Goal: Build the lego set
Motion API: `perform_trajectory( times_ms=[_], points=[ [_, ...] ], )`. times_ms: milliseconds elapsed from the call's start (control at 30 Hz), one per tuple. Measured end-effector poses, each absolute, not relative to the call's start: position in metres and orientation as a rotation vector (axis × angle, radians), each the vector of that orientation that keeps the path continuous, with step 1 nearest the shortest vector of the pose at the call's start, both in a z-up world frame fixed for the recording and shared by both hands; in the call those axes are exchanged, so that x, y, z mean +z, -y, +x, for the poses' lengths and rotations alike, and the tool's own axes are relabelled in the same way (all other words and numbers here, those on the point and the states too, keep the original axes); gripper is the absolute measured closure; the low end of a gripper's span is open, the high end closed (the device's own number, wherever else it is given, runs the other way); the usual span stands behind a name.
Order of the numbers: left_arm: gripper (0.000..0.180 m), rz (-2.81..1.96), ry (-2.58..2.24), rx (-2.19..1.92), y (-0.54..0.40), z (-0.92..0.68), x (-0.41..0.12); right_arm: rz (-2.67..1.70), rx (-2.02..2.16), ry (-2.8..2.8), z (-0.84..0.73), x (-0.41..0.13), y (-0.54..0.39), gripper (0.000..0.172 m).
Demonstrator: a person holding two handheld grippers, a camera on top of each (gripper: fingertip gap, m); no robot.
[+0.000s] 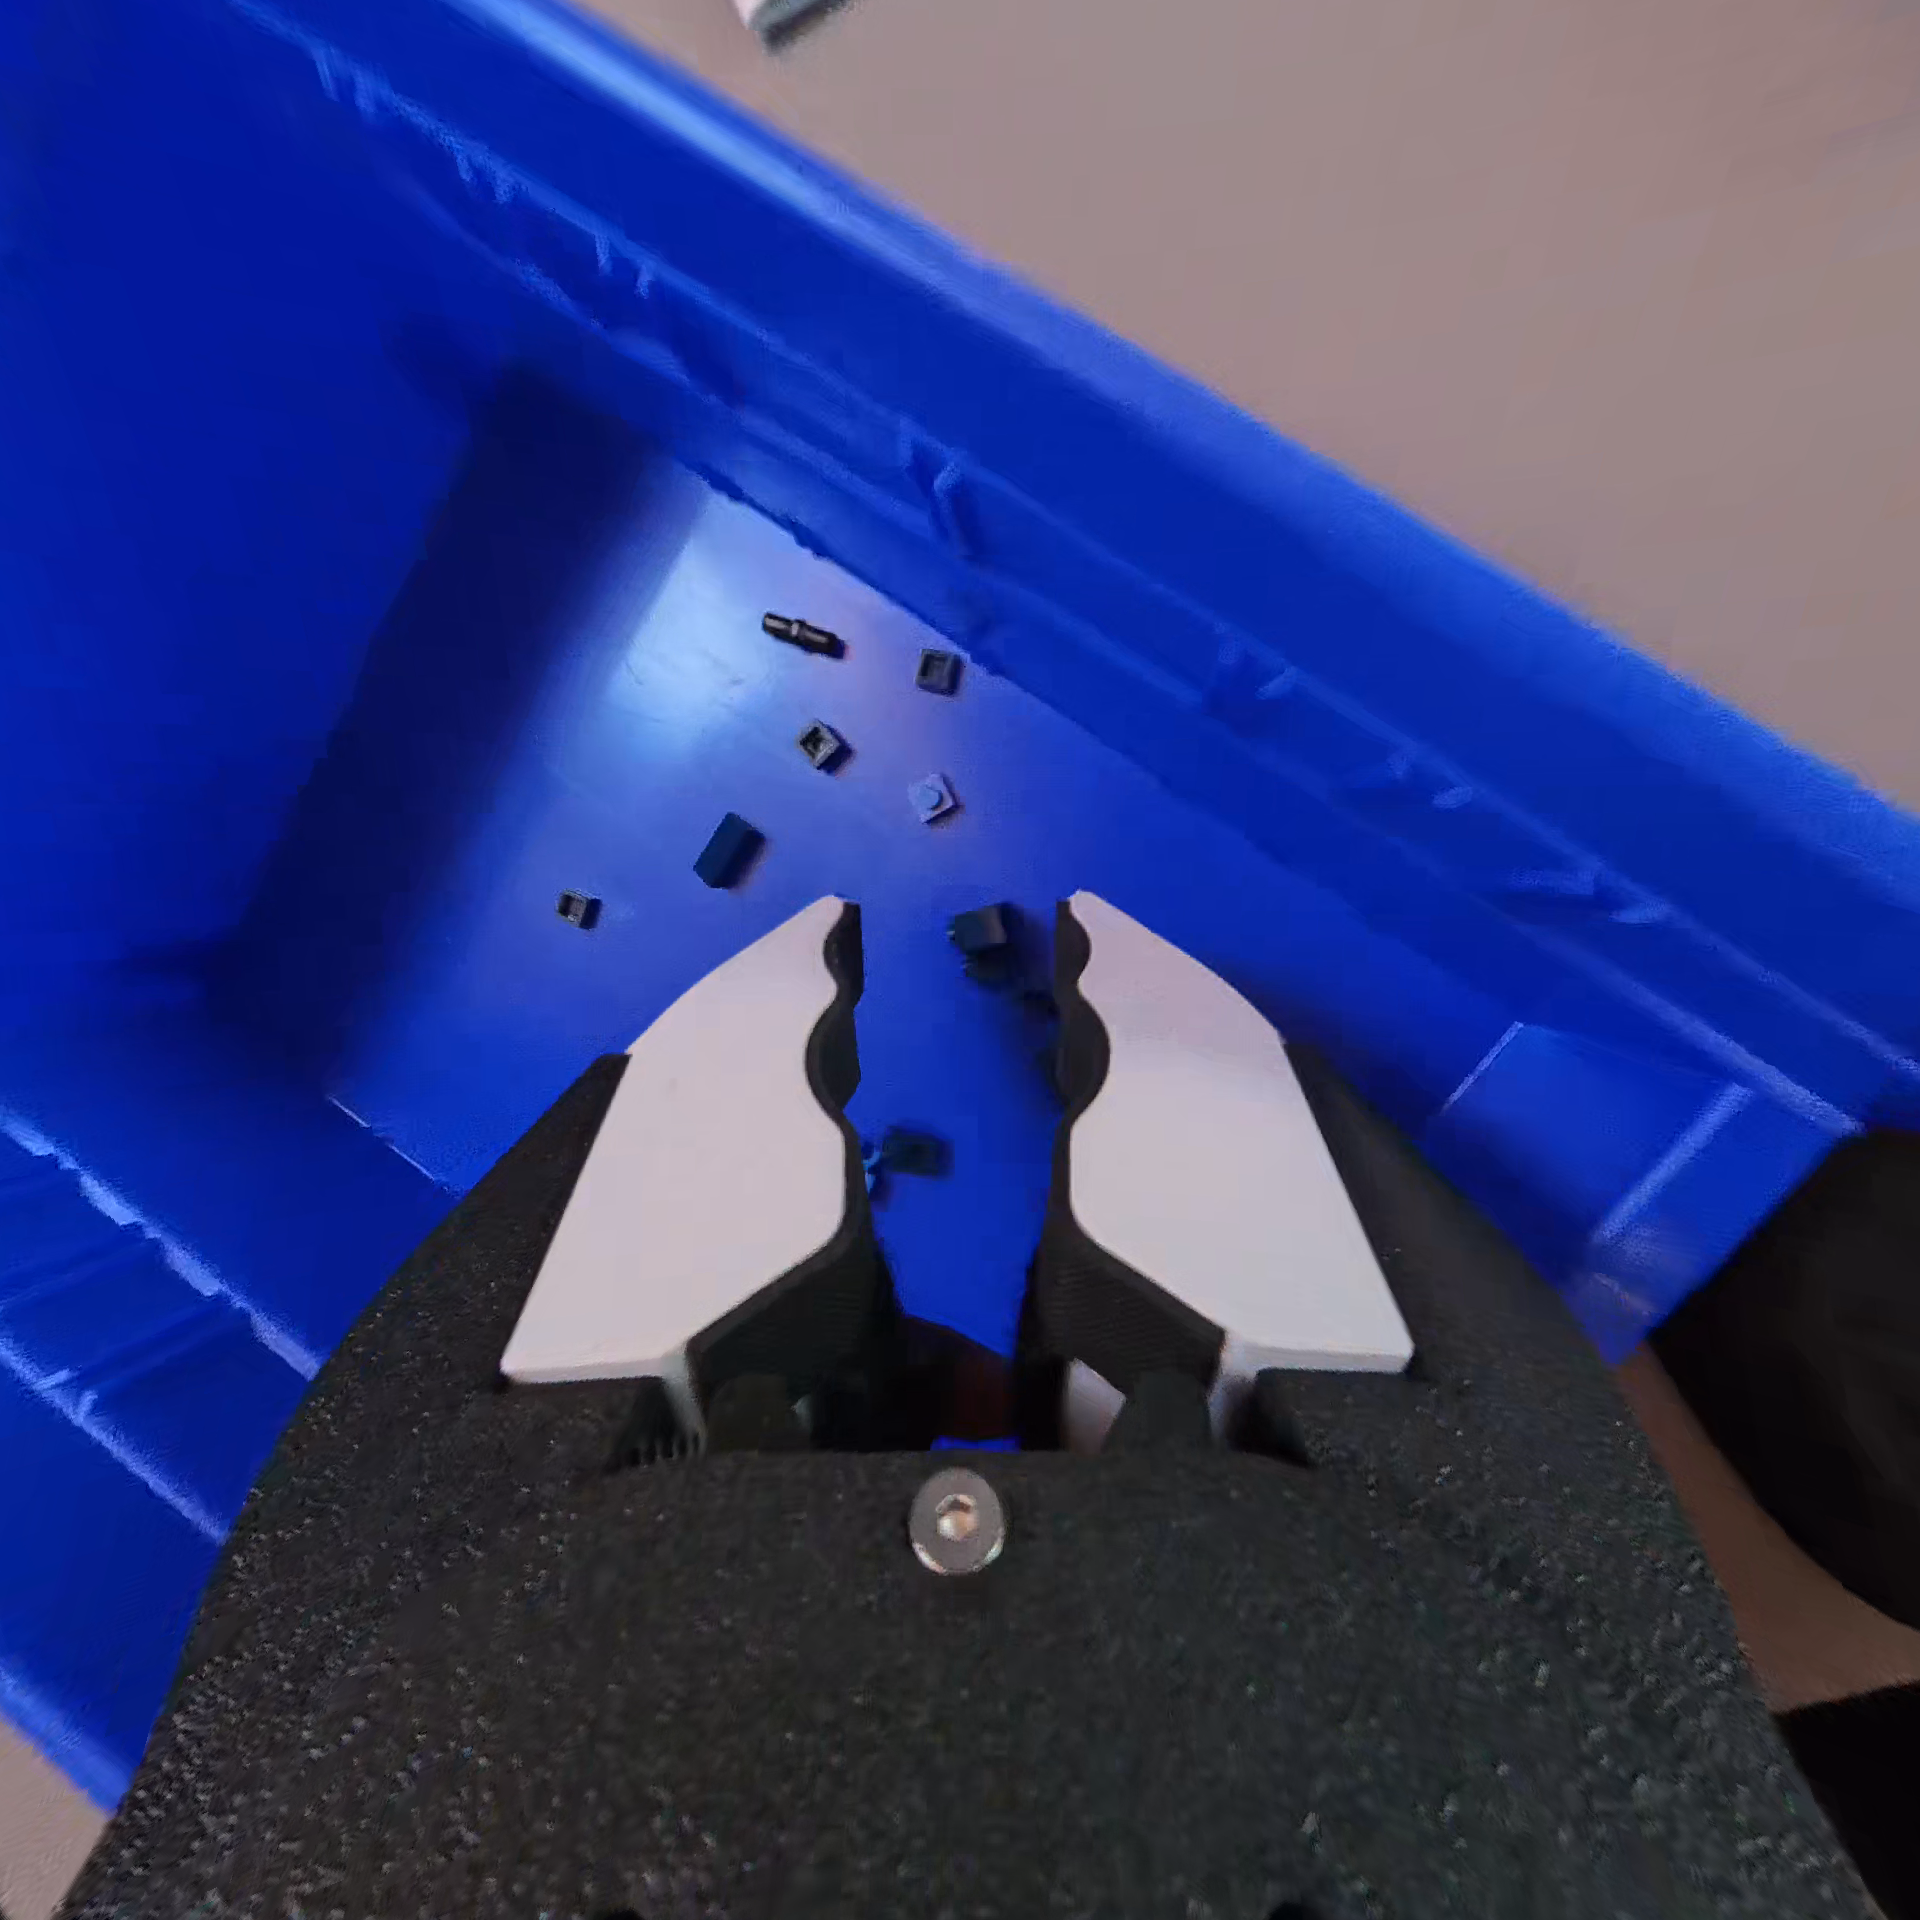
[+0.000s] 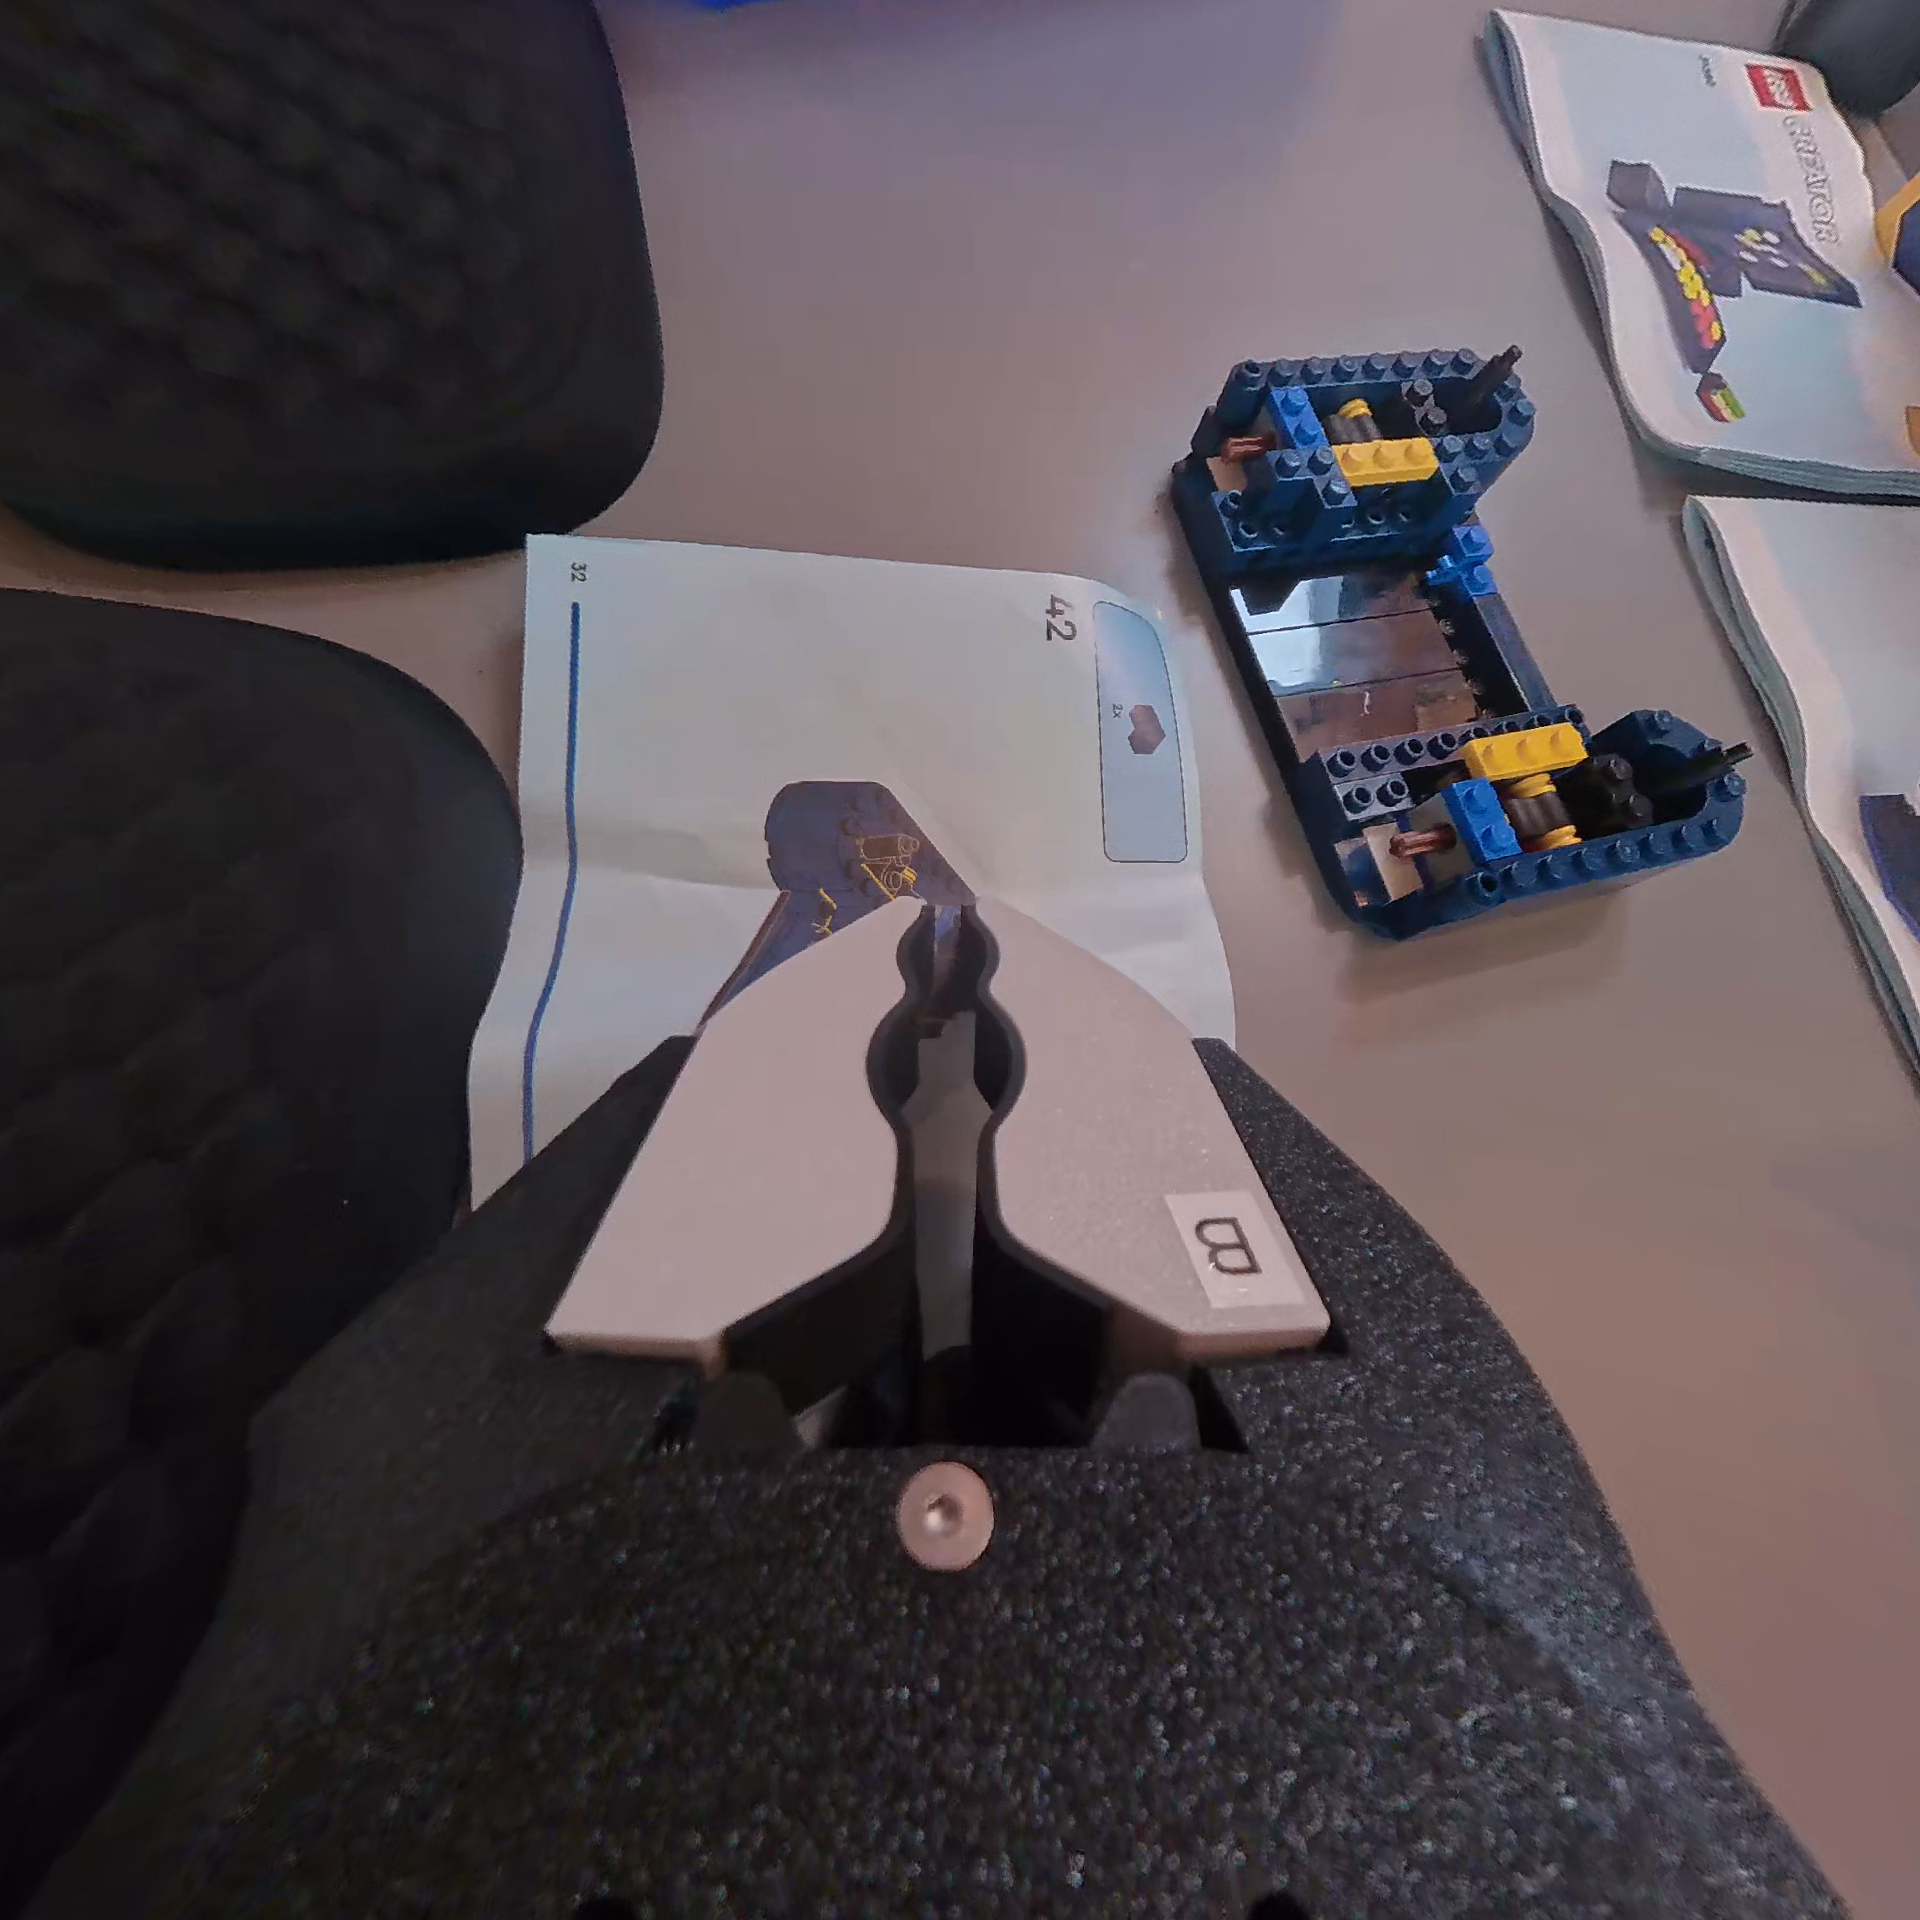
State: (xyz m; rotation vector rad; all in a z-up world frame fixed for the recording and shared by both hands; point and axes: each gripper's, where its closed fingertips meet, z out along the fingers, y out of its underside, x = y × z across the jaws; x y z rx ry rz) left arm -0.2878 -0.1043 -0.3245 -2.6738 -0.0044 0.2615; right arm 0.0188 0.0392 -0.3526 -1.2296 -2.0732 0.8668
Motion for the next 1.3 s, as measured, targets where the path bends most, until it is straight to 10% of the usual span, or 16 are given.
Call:
perform_trajectory(
  times_ms=[200, 433, 633, 767, 967, 1300],
  points=[
    [0.168, -2.639, 0.079, 0.117, 0.108, -0.293, -0.338, -1.212, 0.844, 2.071, 0.019, -0.353, -0.039, 0.167],
    [0.169, -2.013, -0.232, 0.059, 0.070, -0.182, -0.200, -1.225, 0.848, 2.072, 0.018, -0.354, -0.040, 0.166],
    [0.168, -2.338, -0.446, 0.119, 0.042, -0.119, -0.286, -1.213, 0.836, 2.070, 0.019, -0.353, -0.040, 0.167],
    [0.113, -2.273, -0.455, 0.072, 0.043, -0.111, -0.263, -1.198, 0.823, 2.070, 0.019, -0.353, -0.039, 0.167],
    [0.144, -2.252, -0.393, 0.527, 0.104, -0.214, -0.190, -1.189, 0.814, 2.071, 0.019, -0.353, -0.039, 0.168],
    [0.151, -3.289, -0.471, 0.210, 0.210, -0.303, -0.319, -1.187, 0.813, 2.072, 0.019, -0.354, -0.039, 0.168]
  ],
)
